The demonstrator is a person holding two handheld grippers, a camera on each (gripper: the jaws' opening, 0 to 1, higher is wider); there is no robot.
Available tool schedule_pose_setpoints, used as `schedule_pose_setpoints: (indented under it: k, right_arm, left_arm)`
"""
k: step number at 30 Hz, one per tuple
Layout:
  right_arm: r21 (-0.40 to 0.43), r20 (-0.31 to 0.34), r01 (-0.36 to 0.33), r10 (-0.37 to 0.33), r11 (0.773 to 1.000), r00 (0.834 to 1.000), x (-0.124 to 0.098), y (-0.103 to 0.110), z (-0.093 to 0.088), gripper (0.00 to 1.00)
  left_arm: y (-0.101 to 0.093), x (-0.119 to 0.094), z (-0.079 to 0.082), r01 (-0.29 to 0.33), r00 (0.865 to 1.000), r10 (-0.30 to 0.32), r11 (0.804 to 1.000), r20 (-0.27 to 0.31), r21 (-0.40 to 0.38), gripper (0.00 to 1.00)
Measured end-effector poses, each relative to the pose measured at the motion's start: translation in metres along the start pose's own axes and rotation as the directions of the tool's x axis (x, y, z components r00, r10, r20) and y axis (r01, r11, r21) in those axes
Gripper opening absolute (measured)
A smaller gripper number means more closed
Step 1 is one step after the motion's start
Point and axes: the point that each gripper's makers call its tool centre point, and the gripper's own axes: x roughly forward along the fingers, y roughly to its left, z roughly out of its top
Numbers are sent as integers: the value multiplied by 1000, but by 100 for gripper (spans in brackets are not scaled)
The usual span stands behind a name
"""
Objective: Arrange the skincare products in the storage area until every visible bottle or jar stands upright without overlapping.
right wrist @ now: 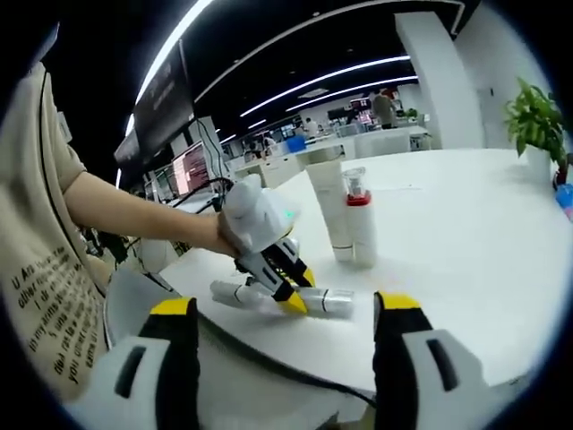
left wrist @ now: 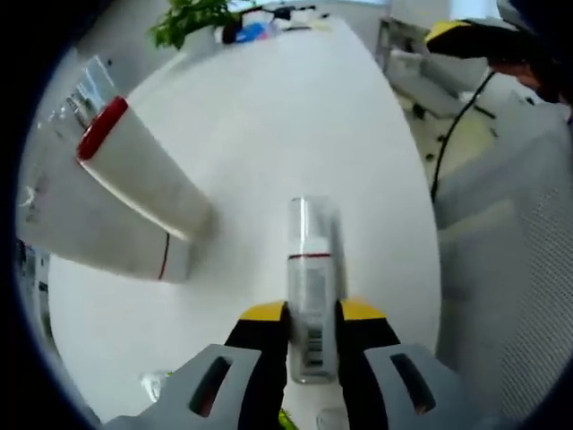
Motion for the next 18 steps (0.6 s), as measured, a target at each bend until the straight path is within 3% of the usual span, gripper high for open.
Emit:
schedule_pose_setpoints:
  k: [4, 6, 7, 11, 12, 18]
  right_arm:
    - [0, 7, -7, 7, 1000, 1000, 0, 2, 2, 81]
    - [10, 19, -16, 16, 1000, 1000, 0, 4, 4, 81]
    - [22, 31, -23, 22, 999, 999, 0, 6, 7, 81]
    - [60, 81, -41, 36, 997, 996, -1, 9, 19, 81]
    - [76, 102, -53, 45, 996, 994, -2, 10, 24, 80]
    - [165, 222, -132, 93, 977, 971, -1, 17, 56, 77]
  left_arm:
    - [-8, -16, 22, 47, 992, -32, 991, 122, -122, 16]
    - [-12, -27, 33, 83, 981, -50, 982, 189, -169, 16]
    - [-15, -34, 41, 111, 969, -61, 973, 239, -202, 16]
    - [-24, -58, 57, 171, 935, -77, 954, 347, -248, 16]
    - [-28, -66, 61, 210, 918, -92, 938, 385, -276, 16]
    - [-41, -101, 69, 321, 853, -137, 899, 503, -299, 16]
